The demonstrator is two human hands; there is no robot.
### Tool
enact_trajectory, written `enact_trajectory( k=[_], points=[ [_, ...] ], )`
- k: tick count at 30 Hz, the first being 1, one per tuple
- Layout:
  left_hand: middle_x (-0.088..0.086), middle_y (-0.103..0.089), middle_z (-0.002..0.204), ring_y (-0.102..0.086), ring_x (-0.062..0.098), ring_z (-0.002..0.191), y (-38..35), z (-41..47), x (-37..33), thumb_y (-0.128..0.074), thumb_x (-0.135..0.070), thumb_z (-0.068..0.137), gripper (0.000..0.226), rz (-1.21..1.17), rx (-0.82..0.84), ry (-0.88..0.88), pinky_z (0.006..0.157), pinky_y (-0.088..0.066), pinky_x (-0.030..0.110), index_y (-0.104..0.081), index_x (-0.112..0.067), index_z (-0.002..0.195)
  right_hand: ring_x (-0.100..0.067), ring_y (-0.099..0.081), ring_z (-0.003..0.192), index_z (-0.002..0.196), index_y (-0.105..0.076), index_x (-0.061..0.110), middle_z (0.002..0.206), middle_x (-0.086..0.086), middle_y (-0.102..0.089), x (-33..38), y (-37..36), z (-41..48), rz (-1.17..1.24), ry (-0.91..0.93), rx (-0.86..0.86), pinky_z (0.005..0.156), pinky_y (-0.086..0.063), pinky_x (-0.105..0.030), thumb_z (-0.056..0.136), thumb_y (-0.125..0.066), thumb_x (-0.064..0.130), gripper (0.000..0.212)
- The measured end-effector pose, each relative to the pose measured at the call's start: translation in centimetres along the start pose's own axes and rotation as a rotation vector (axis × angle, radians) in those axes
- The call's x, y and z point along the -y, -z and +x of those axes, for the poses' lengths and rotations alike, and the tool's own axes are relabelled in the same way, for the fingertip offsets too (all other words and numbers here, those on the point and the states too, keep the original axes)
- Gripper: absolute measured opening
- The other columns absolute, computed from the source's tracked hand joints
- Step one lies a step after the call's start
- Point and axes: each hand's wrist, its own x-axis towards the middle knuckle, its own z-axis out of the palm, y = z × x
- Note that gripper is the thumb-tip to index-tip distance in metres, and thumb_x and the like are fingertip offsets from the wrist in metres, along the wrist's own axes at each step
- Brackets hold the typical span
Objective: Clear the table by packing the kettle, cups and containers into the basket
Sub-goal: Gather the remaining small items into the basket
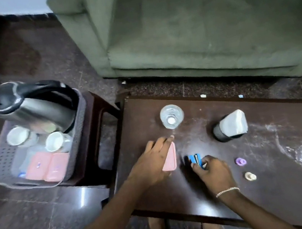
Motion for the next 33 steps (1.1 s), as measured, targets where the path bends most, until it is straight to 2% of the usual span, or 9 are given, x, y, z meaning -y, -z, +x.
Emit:
enact_trajectory(
  k=[3, 7, 11, 16, 19, 23, 26, 29, 33],
  points=[
    [0.009, -0.04, 0.159, -0.038, 0.026, 0.135, 4.9, -3.8, 3.9, -0.09, -0.04, 0.067, 0.116, 0.094, -0.115, 0.043, 0.111, -0.028, 0.032, -0.028, -0.006, 0.159, -0.011, -0.046, 0.05, 0.058, -0.048, 0.02, 0.048, 0.004, -0.049, 6.2, -1.6, -1.5, 0.064, 0.119, 0.041, 0.048, -0.029, -0.025, 0.082, -0.076, 0.045, 0.045],
    [0.006, -0.037, 0.159, -0.041, 0.029, 0.139, 10.8, -9.8, 9.7, -0.095, -0.037, 0.06, 0.12, 0.037, -0.164, 0.232, 0.116, -0.029, 0.033, -0.03, -0.013, 0.158, -0.005, -0.047, 0.046, 0.053, -0.045, 0.021, 0.047, 0.011, -0.051, 15.8, -4.6, -3.6, 0.217, 0.292, 0.106, 0.047, -0.035, -0.017, 0.083, -0.079, 0.038, 0.048],
    [0.004, -0.03, 0.16, -0.046, 0.033, 0.137, 15.3, -16.1, 16.2, -0.097, -0.033, 0.059, 0.124, -0.003, -0.172, 0.405, 0.113, -0.04, 0.038, -0.025, -0.022, 0.16, -0.01, -0.054, 0.061, 0.062, -0.06, 0.015, 0.064, 0.004, -0.055, 24.7, -8.3, -5.6, 0.289, 0.424, 0.122, 0.062, -0.045, -0.033, 0.077, -0.082, 0.035, 0.033],
    [-0.001, -0.027, 0.156, -0.061, 0.036, 0.12, 18.6, -21.9, 24.3, -0.098, -0.029, 0.062, 0.124, 0.005, -0.115, 0.607, 0.098, -0.053, 0.04, -0.023, -0.034, 0.16, -0.015, -0.061, 0.063, 0.067, -0.059, 0.013, 0.066, 0.0, -0.065, 32.9, -12.8, -7.5, 0.232, 0.488, 0.237, 0.063, -0.051, -0.033, 0.073, -0.075, 0.043, 0.035],
    [0.005, -0.029, 0.149, -0.061, 0.032, 0.114, 19.3, -24.1, 28.7, -0.095, -0.027, 0.069, 0.116, -0.009, -0.056, 0.655, 0.085, -0.05, 0.03, -0.025, -0.038, 0.161, -0.027, -0.066, 0.075, 0.083, -0.061, 0.015, 0.076, -0.004, -0.069, 36.0, -15.2, -8.8, 0.157, 0.535, 0.293, 0.066, -0.055, -0.037, 0.074, -0.069, 0.043, 0.031],
    [0.004, -0.04, 0.133, -0.057, 0.025, 0.109, 19.4, -24.9, 32.7, -0.092, -0.024, 0.072, 0.111, -0.021, 0.064, 0.659, 0.086, -0.053, 0.034, -0.025, -0.046, 0.159, -0.044, -0.065, 0.09, 0.118, -0.047, 0.012, 0.098, -0.02, -0.07, 38.1, -18.7, -10.0, -0.069, 0.742, 0.239, 0.067, -0.047, -0.04, 0.085, -0.064, 0.031, 0.042],
    [0.003, -0.045, 0.13, -0.056, 0.022, 0.107, 19.1, -23.9, 34.3, -0.09, -0.024, 0.073, 0.11, 0.014, 0.134, 0.647, 0.08, -0.046, 0.028, -0.025, -0.052, 0.157, -0.044, -0.066, 0.097, 0.125, -0.041, 0.011, 0.102, -0.021, -0.07, 38.3, -20.4, -10.1, -0.214, 0.792, 0.233, 0.071, -0.05, -0.042, 0.088, -0.062, 0.027, 0.045],
    [0.007, -0.048, 0.14, -0.056, 0.026, 0.116, 18.8, -22.9, 35.1, -0.093, -0.031, 0.069, 0.114, 0.057, 0.206, 0.626, 0.086, -0.043, 0.025, -0.024, -0.05, 0.158, -0.04, -0.067, 0.103, 0.123, -0.045, 0.009, 0.108, -0.02, -0.07, 38.4, -21.3, -9.5, -0.298, 0.763, 0.252, 0.076, -0.052, -0.042, 0.092, -0.061, 0.027, 0.04],
    [0.011, -0.043, 0.144, -0.056, 0.033, 0.129, 18.7, -22.3, 35.4, -0.095, -0.041, 0.063, 0.121, 0.068, 0.309, 0.646, 0.101, -0.054, 0.046, -0.021, -0.053, 0.157, -0.041, -0.068, 0.105, 0.124, -0.045, 0.007, 0.11, -0.021, -0.072, 38.3, -21.8, -8.9, -0.328, 0.765, 0.255, 0.079, -0.053, -0.043, 0.093, -0.064, 0.028, 0.042]
  ],
)
